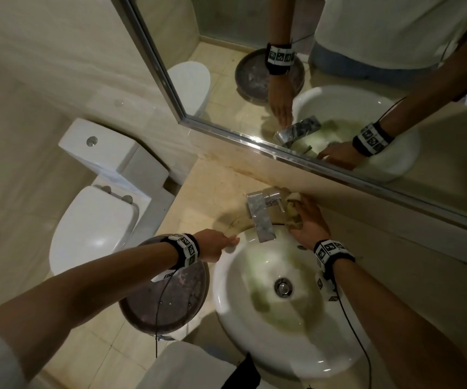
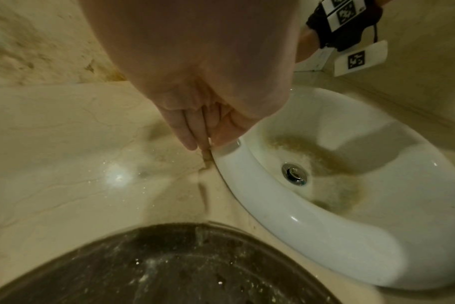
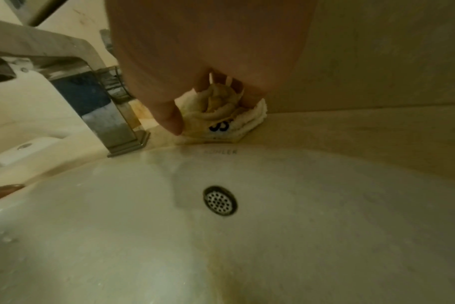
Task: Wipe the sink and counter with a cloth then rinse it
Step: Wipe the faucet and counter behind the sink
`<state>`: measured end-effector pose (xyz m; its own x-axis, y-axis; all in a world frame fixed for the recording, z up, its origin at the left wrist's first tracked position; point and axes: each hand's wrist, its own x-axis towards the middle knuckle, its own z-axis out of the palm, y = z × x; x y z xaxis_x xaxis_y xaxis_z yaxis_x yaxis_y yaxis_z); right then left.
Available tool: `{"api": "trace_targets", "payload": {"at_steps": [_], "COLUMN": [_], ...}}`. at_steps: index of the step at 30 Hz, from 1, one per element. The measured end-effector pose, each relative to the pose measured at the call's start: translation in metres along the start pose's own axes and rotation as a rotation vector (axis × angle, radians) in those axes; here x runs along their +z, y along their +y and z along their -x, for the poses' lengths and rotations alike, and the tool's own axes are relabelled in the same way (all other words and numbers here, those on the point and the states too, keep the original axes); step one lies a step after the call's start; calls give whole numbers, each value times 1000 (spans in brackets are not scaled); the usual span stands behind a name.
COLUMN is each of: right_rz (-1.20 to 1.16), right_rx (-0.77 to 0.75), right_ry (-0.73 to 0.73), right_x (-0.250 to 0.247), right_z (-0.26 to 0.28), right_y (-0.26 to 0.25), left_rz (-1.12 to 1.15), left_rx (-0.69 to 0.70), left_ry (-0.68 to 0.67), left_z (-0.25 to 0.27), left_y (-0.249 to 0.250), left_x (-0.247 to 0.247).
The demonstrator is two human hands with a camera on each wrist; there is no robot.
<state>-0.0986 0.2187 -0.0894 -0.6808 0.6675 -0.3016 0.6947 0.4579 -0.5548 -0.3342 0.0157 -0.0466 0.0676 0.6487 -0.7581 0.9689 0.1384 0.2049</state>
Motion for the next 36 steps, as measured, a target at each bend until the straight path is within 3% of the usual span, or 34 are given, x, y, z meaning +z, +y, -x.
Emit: {"api": "trace_targets", "payload": {"at_steps": [5,9,13,16,19,22,25,29,36], "right_rz": [22,19,211,230,166,106,66,-1,-69], "right_rx": [-133,-107,-236,-197,-116,-85,-66,-84,-143], "right_ry": [-113,-149,-101,-78,-141,-181,-234,-249,-251], "right_x": [10,9,-1,-2,3,10,12,16,12], "right_z": [-33,-47,-33,-21,-14,-20,-29,-45,-51], "right_y": [-12,-23,-6,4,5,2,-5,-9,-5], "left_rz": [24,37,33,41,50,60,112,157,270], "left_rx": [4,45,11,-17,25,104,109,146,29], "left_ry": [-8,-2,256,465,547,540,438,421,429], "left_z": [-4,-12,-27,-46,-65,-86,-105,-123,-143], "left_y": [-6,-20,-34,-47,-49,-47,-43,-29,-21], "left_x": [4,-1,-37,-75,-109,-126,-128,-127,-125]}}
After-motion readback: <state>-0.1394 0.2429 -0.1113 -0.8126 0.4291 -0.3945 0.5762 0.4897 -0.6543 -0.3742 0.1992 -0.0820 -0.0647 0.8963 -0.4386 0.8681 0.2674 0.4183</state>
